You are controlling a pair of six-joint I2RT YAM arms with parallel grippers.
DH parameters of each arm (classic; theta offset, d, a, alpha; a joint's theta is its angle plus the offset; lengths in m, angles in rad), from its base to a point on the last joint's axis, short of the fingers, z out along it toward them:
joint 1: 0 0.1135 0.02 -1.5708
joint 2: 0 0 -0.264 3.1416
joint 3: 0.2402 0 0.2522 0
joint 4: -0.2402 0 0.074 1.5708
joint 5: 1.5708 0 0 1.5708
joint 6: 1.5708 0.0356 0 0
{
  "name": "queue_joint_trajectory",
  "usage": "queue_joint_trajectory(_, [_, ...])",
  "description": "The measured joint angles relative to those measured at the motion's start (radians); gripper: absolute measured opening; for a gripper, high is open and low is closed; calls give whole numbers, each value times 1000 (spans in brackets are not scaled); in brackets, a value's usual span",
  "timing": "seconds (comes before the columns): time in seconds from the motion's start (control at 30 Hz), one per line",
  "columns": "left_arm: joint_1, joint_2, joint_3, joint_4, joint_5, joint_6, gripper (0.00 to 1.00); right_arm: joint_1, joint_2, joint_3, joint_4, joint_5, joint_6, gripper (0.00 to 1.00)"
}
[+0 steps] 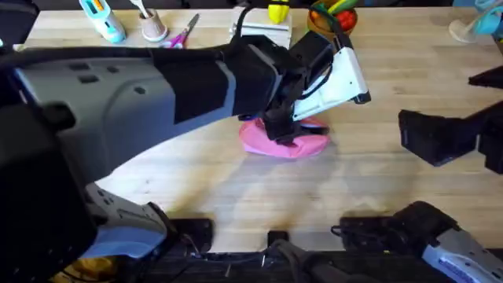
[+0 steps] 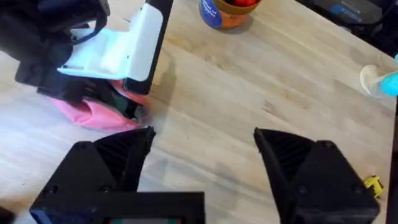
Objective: Unzip the bag, pick up the pens from the table one at a time and place them inside, then zip the bag closed.
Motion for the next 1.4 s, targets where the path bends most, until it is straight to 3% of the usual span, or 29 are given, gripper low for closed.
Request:
queue_joint_trajectory(0.13, [12, -3, 8, 1, -38, 1, 869, 0, 0, 0, 0, 0, 0, 997])
queue_joint_trajectory(0.17, [18, -7, 13, 0, -34, -2, 958, 0, 0, 0, 0, 0, 0, 997])
queue_joint_trajectory(0.2, [19, -10, 13, 0, -27, -2, 982, 0, 0, 0, 0, 0, 0, 997])
queue_joint_trajectory(0.53, [17, -23, 16, -35, -24, -1, 992, 0, 0, 0, 1, 0, 0, 997])
queue_joint_trajectory(0.7, [38, -116, -2, -77, 12, 4, 993, 0, 0, 0, 0, 0, 0, 997])
queue_joint_trajectory(0.77, [76, -185, -3, -87, 49, 10, 993, 0, 0, -1, 1, 0, 0, 997])
queue_joint_trajectory(0.93, [227, -376, -3, -86, 185, 38, 993, 0, 0, -17, 1, 0, 3, 997])
queue_joint_trajectory(1.07, [317, -459, -3, -49, 227, 50, 993, 0, 0, -25, 9, -27, 5, 997])
queue_joint_trajectory(1.3, [384, -458, -4, -123, 226, 55, 992, 0, 0, -27, -3, -232, 26, 997])
queue_joint_trajectory(1.4, [415, -458, -4, -140, 233, 99, 993, 0, 3, -27, 39, -272, 67, 997])
